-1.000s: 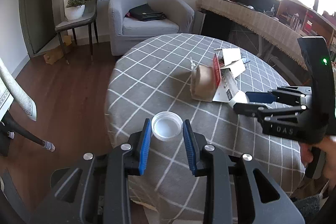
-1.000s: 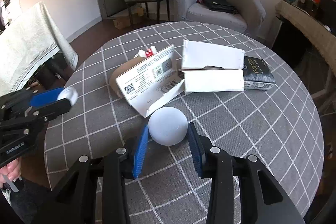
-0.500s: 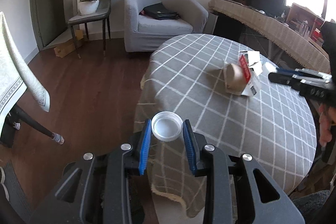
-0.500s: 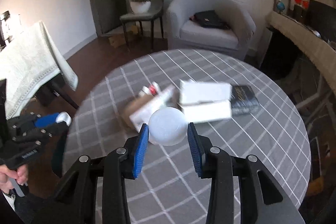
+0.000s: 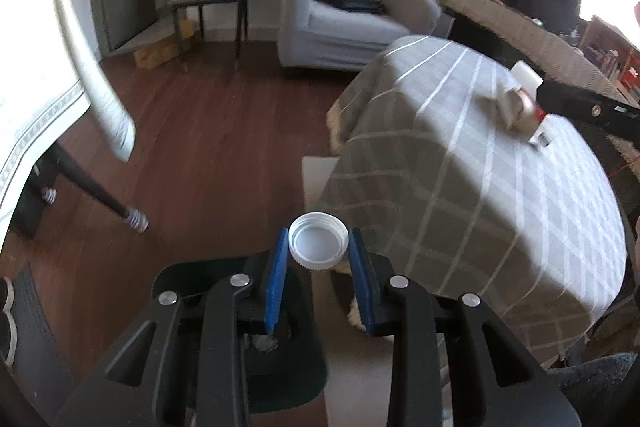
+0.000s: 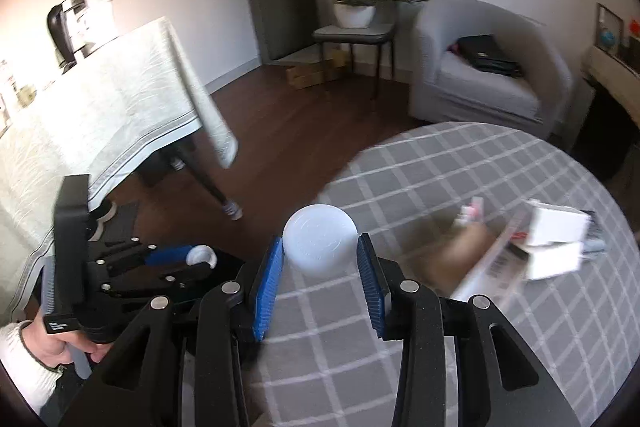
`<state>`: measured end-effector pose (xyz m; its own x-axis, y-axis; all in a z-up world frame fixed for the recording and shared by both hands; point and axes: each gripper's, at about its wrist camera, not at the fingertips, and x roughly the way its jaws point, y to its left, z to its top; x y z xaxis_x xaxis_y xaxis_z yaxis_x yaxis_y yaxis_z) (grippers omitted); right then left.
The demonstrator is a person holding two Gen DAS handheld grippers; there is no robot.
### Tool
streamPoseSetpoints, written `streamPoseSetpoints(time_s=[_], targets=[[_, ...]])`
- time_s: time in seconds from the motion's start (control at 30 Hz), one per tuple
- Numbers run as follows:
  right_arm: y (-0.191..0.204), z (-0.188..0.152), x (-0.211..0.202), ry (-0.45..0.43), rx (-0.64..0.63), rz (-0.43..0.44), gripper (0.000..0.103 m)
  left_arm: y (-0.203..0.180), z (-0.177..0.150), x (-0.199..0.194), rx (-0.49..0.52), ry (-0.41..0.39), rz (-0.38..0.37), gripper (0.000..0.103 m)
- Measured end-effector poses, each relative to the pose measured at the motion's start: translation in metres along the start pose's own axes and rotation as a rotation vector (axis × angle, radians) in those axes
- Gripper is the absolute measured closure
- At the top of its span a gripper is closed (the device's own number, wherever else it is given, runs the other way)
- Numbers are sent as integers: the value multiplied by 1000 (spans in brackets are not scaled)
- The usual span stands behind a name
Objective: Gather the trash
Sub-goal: 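Carry the lid and ball over the green bin and open both grippers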
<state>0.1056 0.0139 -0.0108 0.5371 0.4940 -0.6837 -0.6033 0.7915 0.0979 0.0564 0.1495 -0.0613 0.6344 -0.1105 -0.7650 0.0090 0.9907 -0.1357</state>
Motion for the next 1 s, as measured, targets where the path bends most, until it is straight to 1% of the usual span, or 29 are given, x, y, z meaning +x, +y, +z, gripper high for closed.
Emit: streamPoseSetpoints(time_s=[0.13, 0.37, 0.47, 0.6, 0.73, 1.0], targets=[[26, 3, 18, 23, -24, 59, 65, 24, -15, 3, -23, 37, 22, 70], [60, 3, 49, 79, -54, 115, 65, 61, -38, 15, -65, 120, 56, 70], [75, 3, 61, 100, -68, 134, 65, 76, -46, 17, -86, 140, 64, 70], [91, 3, 76, 131, -79, 155, 65, 86, -56, 20, -96, 168, 70, 70], [105, 1, 92, 168, -86, 176, 65, 98, -70, 30, -100, 235, 76, 70], [130, -6, 123, 244, -117, 190, 65, 116, -90, 47, -110, 324, 77, 70]])
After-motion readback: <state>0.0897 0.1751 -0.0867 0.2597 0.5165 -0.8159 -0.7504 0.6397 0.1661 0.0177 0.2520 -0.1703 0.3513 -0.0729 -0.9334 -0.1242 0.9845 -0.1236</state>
